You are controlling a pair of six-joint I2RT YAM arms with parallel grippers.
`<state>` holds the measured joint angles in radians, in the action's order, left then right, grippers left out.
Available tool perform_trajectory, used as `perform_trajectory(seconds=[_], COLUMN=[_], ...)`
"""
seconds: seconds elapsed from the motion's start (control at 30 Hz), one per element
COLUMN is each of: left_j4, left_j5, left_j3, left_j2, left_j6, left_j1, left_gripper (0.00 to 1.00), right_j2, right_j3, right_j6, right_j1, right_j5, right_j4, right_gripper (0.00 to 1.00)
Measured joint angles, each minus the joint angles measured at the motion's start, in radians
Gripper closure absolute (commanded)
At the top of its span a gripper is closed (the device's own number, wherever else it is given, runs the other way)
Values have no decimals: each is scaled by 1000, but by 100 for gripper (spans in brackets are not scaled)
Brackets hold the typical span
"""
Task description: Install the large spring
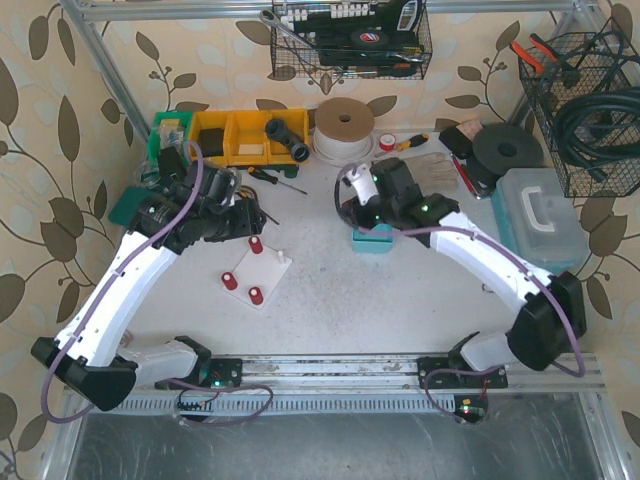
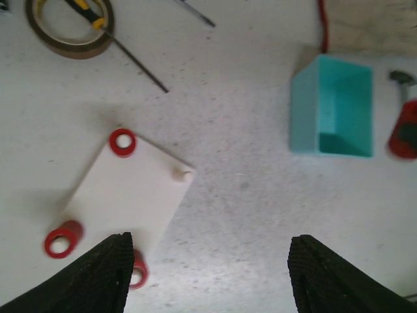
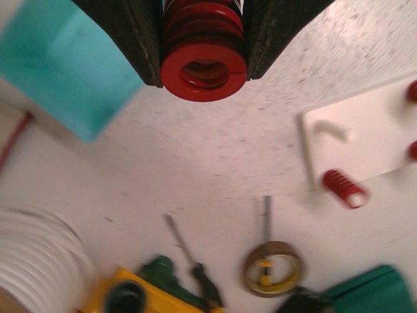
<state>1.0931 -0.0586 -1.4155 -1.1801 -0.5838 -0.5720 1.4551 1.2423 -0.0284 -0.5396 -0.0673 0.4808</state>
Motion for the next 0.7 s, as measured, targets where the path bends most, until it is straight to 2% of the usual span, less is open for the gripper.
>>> perform_trajectory(seconds=[0.17,0.27,0.43,0.7], left_j4=[-99,-176,-300,-400], left_j5=[156,241,360,517], left_j3=[-1,1,51,71], left_j2=[-14,-27,-37,-121], left_j6=[-42,-47,-52,-40], left_j1=[43,48,48,46], left_gripper=[34,39,45,43], right_j2=[-122,-165,-176,-178], right_j3=[-127,-167,-182,-188], right_j6=[117,153,188,191], right_j1=[-103,-130,-166,-195], right_j5=[-91,-150,-222,-290], right_j4=[-143,-216,-290,-361], right_gripper=[100,100,100,100])
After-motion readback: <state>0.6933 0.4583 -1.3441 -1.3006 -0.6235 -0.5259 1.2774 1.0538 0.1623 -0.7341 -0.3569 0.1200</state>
